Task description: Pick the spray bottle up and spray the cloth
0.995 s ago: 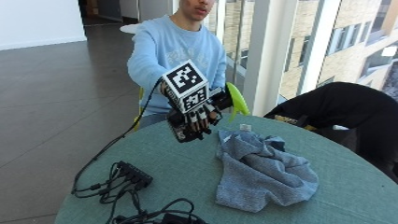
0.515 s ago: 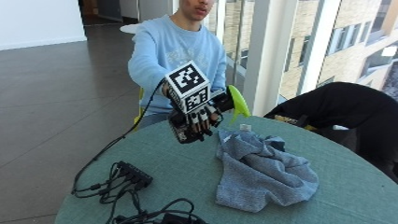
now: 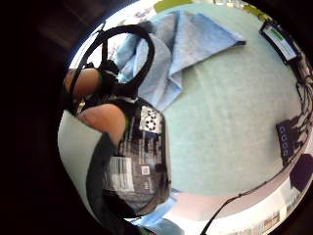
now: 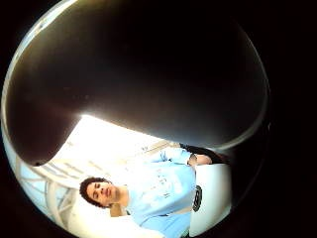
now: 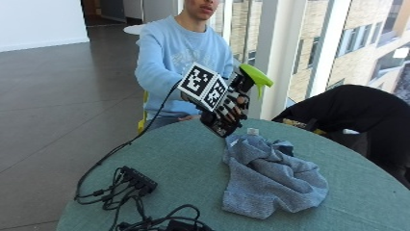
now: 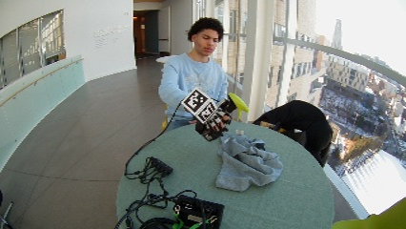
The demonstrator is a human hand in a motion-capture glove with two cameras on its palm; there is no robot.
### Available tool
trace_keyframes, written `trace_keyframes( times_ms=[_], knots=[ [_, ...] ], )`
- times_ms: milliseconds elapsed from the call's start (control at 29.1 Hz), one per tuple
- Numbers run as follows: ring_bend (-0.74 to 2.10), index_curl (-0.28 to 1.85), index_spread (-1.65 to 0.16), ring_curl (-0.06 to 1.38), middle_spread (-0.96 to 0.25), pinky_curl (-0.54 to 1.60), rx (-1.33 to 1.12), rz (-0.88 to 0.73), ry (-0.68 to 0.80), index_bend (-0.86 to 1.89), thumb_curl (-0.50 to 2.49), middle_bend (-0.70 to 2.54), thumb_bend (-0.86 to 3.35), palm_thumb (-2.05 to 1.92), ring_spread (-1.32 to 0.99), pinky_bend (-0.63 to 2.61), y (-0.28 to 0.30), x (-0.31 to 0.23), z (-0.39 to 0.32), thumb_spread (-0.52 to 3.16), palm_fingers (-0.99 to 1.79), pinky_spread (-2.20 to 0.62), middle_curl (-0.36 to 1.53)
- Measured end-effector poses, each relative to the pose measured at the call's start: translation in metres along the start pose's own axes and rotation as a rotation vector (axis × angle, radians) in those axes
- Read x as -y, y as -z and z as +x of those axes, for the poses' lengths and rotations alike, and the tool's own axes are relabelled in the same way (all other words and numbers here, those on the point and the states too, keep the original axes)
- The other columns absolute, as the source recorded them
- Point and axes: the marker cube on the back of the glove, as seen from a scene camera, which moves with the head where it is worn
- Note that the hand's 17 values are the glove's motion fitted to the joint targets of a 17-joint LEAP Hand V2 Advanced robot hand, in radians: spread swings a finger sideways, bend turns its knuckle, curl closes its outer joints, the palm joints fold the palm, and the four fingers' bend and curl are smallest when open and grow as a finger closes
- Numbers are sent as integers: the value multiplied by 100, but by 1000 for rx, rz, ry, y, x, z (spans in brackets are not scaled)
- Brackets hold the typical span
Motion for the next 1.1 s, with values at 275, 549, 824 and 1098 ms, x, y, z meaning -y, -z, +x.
trace_keyframes(
  times_ms=[275,549,824,1098],
  knots=[
    [34,33,-29,36,-8,37,247,86,224,13,67,19,-2,101,-2,27,-60,20,-53,72,99,21,42],
    [33,33,-29,36,-8,37,332,115,328,13,68,18,-2,100,-3,27,-130,45,-89,73,99,19,42],
    [33,33,-29,36,-9,37,370,133,362,13,68,18,-2,100,-3,28,-181,63,-103,73,99,19,42],
    [33,34,-29,36,-10,37,344,151,366,13,68,18,-2,100,-4,27,-202,72,-100,73,98,18,41]
  ],
)
